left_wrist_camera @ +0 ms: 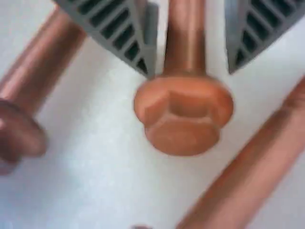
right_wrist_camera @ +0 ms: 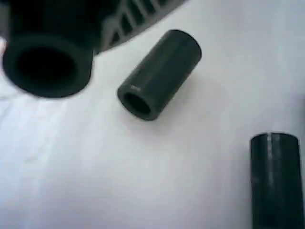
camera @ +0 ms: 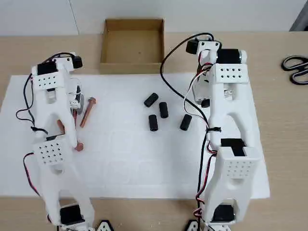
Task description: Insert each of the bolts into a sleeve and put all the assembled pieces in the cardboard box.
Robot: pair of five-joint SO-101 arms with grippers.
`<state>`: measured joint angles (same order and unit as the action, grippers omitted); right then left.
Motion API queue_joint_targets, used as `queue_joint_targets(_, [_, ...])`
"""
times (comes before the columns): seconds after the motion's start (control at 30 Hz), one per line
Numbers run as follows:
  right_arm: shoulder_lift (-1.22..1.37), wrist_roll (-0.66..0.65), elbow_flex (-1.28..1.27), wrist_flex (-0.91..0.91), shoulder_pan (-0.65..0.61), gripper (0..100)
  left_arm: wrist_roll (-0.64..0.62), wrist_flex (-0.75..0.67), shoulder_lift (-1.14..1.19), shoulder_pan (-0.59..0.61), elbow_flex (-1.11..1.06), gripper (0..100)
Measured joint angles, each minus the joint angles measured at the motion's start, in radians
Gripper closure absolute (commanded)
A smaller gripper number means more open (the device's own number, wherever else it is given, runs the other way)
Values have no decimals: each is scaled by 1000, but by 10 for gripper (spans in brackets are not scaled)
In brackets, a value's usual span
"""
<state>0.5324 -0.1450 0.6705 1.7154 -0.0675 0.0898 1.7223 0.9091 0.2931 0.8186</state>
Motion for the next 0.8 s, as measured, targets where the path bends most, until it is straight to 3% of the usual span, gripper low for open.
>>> queue_joint_targets(0.8, [0,0,0,0,0,995,-28,-6,3,0,48,909])
